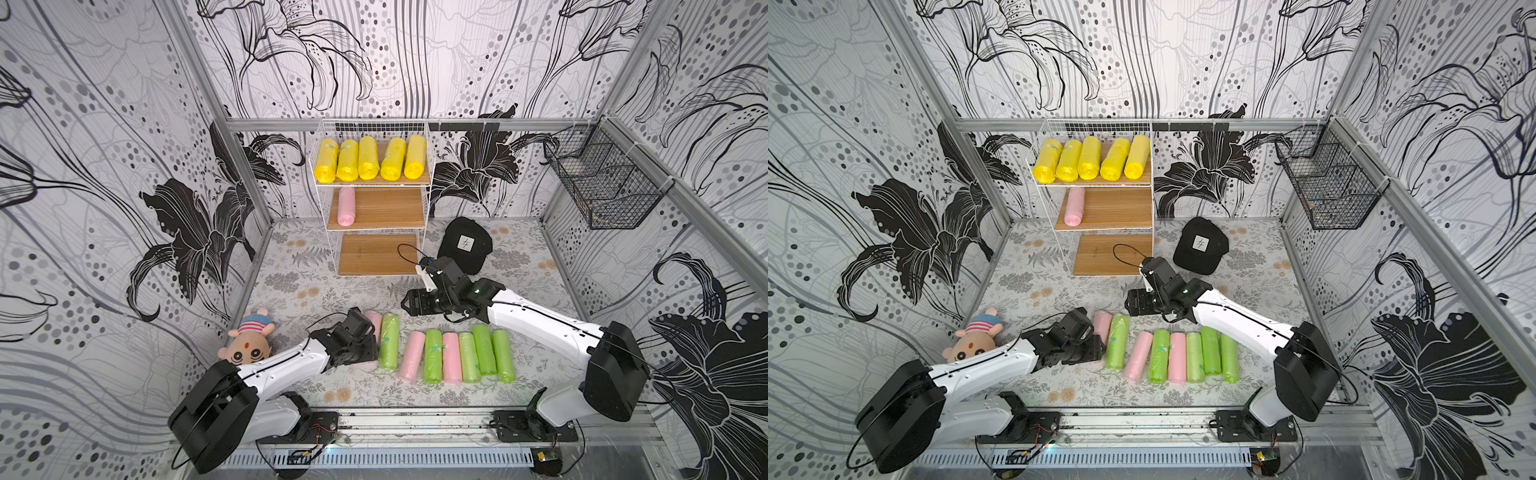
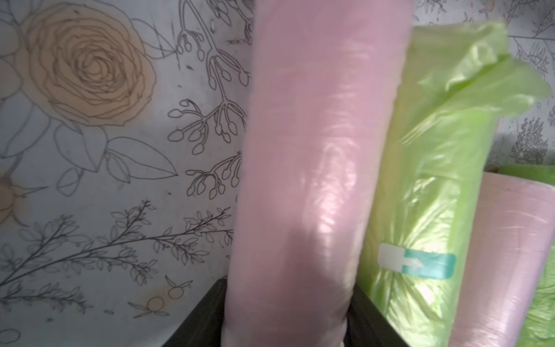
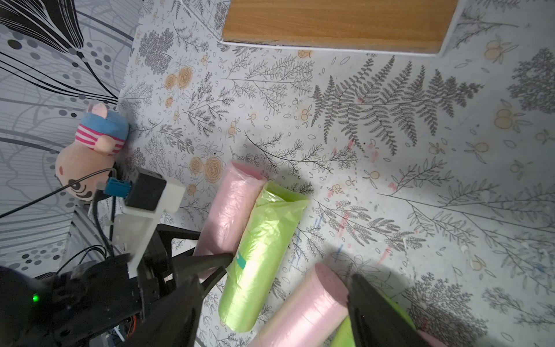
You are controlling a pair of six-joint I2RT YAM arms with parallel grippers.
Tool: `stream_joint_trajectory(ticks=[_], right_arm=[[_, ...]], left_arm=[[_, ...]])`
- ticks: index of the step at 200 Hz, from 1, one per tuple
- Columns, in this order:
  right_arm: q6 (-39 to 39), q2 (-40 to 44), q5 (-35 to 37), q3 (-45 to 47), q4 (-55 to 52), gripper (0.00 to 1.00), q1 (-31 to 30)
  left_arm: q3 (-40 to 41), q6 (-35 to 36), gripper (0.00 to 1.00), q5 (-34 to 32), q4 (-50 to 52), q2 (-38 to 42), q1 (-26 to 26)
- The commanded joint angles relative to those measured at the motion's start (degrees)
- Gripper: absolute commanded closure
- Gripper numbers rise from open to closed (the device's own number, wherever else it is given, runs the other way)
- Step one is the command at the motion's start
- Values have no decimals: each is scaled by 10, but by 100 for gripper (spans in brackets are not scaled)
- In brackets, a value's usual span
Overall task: Sort the rolls of trash bags by color and place them on the shelf
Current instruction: Pick up the roll of trash bags from the center of the board.
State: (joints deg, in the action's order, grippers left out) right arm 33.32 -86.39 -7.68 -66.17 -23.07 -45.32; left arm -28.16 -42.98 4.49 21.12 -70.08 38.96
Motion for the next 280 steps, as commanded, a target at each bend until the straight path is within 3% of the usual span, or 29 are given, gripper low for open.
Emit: stream_joint_trajectory(ticks=[1,22,47,80,107,171,223,243,259,280], right_arm=[[-11,8,-2,8,4,21,5],[-11,0,-22,4,12,21,13],[13,-9,-123,17,83,16,34],[43,-12,-251,18,195,7,43],[58,-15,-295,9,246,0,46],[61,-44,-306,-4,237,4,46],[90,-49,-306,9,277,44,52],[98,-42,-292,19,275,55,66],[115,-36,-291,30,286,61,79],[131,-25,-291,37,297,65,88]], left_arm=[[18,2,55,-20,-15,2,2],[21,14,66,-51,-9,54,2],[24,66,76,-75,-21,151,2],[17,164,84,-32,-93,237,3],[1,222,84,13,-147,241,3],[-30,263,84,102,-204,195,3],[-43,281,83,104,-201,169,3],[-44,279,80,88,-202,166,3],[-46,272,71,70,-208,164,3],[-54,262,50,64,-220,155,3]])
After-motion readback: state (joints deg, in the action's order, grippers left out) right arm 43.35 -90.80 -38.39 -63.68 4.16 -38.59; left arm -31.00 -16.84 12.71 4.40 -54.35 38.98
